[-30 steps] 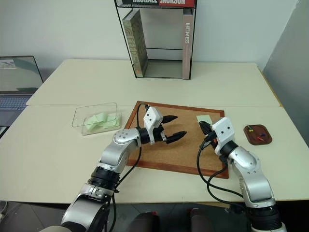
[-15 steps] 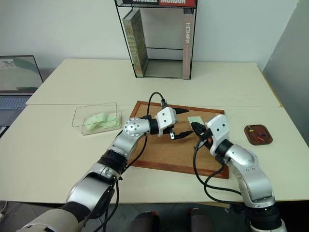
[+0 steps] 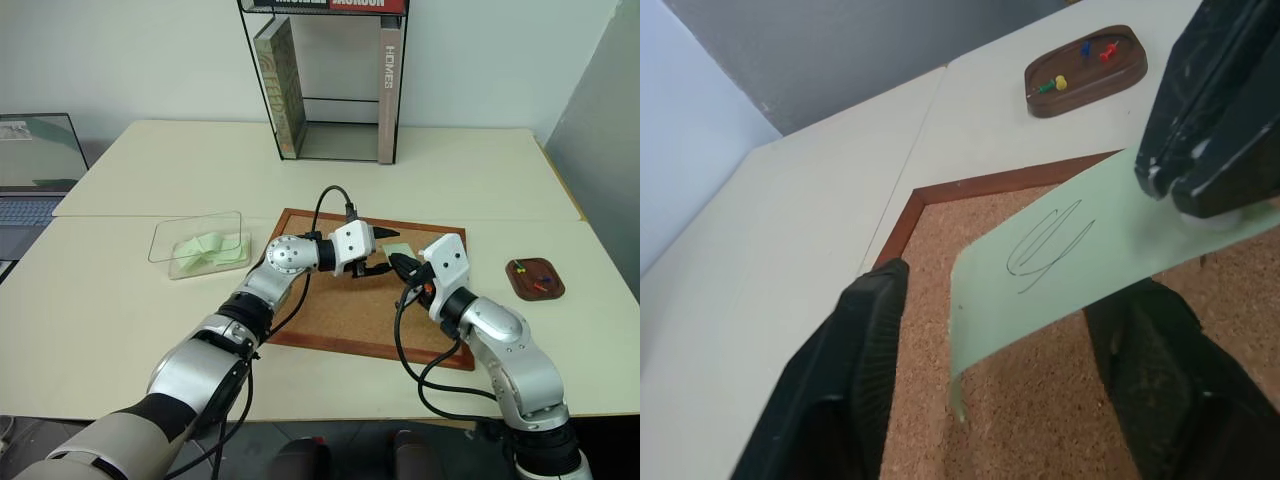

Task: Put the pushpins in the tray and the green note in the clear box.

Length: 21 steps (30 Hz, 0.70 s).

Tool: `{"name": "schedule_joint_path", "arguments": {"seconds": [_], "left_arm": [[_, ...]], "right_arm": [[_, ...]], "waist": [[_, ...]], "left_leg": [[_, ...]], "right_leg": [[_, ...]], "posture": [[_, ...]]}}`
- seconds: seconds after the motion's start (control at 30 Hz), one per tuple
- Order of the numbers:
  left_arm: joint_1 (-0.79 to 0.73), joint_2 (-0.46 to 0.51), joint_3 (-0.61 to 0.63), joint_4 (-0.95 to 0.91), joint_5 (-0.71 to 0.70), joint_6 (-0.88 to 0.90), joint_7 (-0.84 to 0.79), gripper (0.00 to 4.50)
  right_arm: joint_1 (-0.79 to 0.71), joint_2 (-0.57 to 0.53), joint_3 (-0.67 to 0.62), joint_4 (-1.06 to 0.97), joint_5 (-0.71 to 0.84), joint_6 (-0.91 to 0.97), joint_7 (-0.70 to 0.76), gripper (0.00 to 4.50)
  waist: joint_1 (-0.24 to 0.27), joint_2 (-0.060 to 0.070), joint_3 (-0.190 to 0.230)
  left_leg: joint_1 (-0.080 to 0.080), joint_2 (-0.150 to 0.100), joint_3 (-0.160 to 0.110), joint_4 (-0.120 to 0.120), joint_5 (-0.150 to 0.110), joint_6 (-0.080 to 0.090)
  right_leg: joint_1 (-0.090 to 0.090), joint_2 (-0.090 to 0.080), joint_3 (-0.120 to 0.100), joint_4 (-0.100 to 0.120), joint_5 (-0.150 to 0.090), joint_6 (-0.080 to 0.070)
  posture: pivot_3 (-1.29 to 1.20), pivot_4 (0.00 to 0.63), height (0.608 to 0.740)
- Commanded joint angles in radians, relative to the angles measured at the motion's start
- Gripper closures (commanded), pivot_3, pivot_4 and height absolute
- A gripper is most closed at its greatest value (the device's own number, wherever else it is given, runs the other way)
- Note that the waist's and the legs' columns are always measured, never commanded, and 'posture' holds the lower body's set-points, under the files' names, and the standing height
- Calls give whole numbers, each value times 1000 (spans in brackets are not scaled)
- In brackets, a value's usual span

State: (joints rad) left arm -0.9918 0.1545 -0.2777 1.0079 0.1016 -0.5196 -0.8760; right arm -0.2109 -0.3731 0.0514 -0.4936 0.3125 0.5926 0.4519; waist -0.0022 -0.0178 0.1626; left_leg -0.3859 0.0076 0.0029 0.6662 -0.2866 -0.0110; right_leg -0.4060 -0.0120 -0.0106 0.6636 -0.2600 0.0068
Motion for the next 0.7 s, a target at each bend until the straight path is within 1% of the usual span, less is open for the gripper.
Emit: {"name": "schedule_joint_path", "arguments": {"seconds": [0.03,0.23,0.3,0.37,0.4,0.63,0.7], "left_arm": [[-35,6,8,14,9,-39,-10,2491],[-33,2,9,27,12,-64,-48,3683],[-32,1,11,26,9,-69,-61,4040],[-29,0,14,27,8,-72,-67,4416],[-28,0,15,27,7,-74,-69,4485],[-17,9,20,30,10,-93,-73,4485],[-9,17,18,32,20,-104,-61,4485]], "right_arm": [[-22,5,-23,-48,23,1,-9,4500],[-28,5,-24,-48,33,11,-19,4500],[-30,7,-26,-48,37,15,-26,4500],[-32,9,-28,-48,39,19,-33,4500],[-32,11,-31,-49,41,20,-37,4500],[-40,22,-45,-56,54,32,-53,4500],[-47,33,-73,-65,76,50,-67,4500]], "waist": [[0,0,0],[0,0,0],[0,0,0],[0,0,0],[0,0,0],[0,0,0],[0,0,0]], "left_leg": [[0,0,0,0,0,0],[0,0,0,0,0,0],[0,0,0,0,0,0],[0,0,0,0,0,0],[0,0,0,0,0,0],[0,0,0,0,0,0],[0,0,0,0,0,0]], "right_leg": [[0,0,0,0,0,0],[0,0,0,0,0,0],[0,0,0,0,2,-4],[0,0,0,0,2,-4],[0,0,0,0,2,-4],[0,0,0,0,2,-4],[0,0,0,0,2,-4]], "posture": [[0,150,740],[0,150,740],[0,150,740],[0,150,740],[0,150,740],[0,150,740],[0,150,740]]}}
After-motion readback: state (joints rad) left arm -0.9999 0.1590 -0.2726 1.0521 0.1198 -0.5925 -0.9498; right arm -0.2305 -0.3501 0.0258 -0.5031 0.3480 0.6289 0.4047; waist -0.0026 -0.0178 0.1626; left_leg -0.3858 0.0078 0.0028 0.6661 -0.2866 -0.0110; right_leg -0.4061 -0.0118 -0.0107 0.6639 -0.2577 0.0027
